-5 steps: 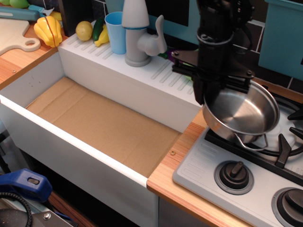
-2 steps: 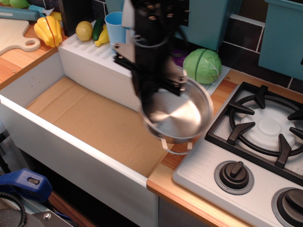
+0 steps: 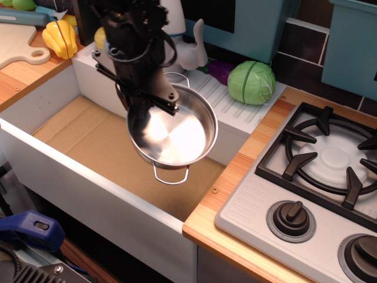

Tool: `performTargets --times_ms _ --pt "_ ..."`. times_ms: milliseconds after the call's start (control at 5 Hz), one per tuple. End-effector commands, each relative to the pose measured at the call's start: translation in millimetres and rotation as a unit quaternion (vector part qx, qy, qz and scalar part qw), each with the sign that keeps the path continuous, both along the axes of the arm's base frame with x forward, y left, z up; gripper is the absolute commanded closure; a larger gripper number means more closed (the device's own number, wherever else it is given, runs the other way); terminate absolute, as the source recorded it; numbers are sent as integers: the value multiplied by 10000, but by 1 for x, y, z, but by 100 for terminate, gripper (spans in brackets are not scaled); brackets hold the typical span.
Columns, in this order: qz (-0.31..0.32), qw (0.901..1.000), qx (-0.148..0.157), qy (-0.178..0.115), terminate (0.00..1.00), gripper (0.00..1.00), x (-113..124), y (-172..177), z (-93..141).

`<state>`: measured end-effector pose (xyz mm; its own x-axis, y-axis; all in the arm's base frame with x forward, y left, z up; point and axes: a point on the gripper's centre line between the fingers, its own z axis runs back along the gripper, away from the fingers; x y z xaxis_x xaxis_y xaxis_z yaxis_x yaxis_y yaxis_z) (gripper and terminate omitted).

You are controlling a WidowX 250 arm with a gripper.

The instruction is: Put pot or pan in sink

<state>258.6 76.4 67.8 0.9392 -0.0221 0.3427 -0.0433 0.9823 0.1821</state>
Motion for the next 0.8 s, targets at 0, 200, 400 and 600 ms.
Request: performTargets --times_ms 0,200,400,600 --pt "-218 9990 34 -397 0 100 15 14 -23" --pt "-399 9983 -84 -425 0 100 17 19 -43" --pt "-590 9961 -215 -627 0 0 27 25 -64" --pt "-590 9961 -215 -627 0 0 27 25 -64"
